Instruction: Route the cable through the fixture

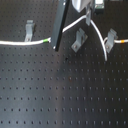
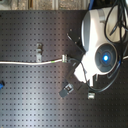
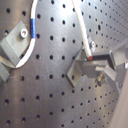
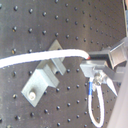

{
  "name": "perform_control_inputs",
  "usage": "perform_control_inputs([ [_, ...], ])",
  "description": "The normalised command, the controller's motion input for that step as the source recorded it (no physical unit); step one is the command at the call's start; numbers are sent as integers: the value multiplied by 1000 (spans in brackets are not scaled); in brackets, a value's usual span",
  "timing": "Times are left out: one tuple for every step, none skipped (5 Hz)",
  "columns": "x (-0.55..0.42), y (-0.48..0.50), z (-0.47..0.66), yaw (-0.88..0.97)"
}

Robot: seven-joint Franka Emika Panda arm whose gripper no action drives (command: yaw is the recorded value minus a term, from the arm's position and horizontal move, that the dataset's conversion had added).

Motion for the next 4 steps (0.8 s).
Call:
perform_control_inputs([
  [-610, 40, 14, 234],
  [-487, -27, 14, 268],
  [-265, 1, 11, 0],
  [-190, -56, 166, -154],
])
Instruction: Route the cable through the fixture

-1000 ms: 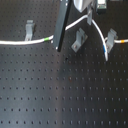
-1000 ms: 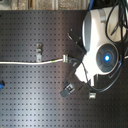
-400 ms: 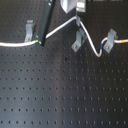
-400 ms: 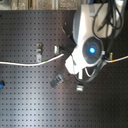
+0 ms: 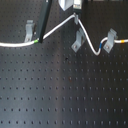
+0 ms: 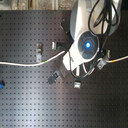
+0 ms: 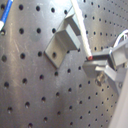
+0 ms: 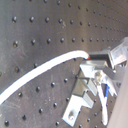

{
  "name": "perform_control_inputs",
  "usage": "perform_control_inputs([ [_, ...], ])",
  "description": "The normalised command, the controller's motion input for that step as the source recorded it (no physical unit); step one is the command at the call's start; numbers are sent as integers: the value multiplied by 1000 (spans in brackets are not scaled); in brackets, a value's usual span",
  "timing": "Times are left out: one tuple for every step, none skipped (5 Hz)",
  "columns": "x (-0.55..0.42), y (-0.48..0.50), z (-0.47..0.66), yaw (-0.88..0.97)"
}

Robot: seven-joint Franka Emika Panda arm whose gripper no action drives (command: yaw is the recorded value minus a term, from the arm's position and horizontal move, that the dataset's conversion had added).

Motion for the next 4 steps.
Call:
perform_control_inputs([
  [-492, 109, 9, 9],
  [-109, -40, 3, 0],
  [-125, 159, 162, 0],
  [-111, 71, 178, -60],
])
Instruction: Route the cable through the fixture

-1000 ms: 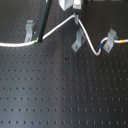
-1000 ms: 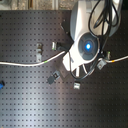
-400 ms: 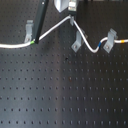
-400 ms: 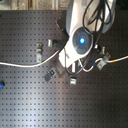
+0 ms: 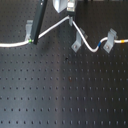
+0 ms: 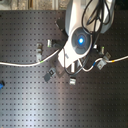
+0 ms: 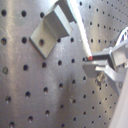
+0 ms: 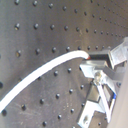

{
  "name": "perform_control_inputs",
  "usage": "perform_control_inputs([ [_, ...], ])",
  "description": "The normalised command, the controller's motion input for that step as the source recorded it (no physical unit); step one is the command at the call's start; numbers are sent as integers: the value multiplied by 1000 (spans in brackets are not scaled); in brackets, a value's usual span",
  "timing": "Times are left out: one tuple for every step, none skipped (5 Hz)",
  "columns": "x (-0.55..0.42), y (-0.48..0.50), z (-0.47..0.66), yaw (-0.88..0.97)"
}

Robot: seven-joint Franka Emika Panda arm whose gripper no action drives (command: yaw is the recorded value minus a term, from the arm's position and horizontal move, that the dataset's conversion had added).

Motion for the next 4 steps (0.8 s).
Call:
perform_control_inputs([
  [-36, 250, 68, -117],
  [88, 294, 11, -134],
  [117, 323, 50, -117],
  [0, 1, 28, 0],
])
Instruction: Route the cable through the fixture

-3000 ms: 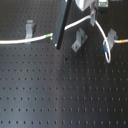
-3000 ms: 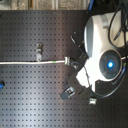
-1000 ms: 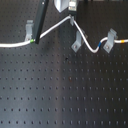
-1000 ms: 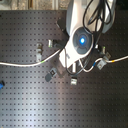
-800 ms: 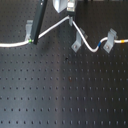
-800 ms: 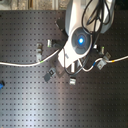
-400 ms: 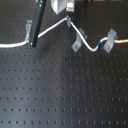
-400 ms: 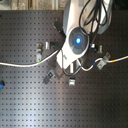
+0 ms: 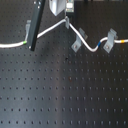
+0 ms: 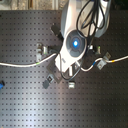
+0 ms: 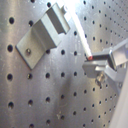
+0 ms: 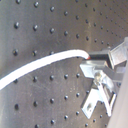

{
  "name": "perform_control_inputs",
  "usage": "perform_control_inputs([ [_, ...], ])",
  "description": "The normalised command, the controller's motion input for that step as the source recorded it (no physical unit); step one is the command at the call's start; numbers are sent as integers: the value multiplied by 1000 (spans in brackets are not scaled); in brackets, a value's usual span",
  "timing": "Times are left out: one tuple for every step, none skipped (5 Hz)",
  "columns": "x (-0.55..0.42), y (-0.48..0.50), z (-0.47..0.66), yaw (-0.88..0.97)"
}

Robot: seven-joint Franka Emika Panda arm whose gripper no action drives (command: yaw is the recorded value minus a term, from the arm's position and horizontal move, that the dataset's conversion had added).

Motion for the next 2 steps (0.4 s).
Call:
perform_control_inputs([
  [-9, -5, 120, -520],
  [-60, 33, -1, -686],
])
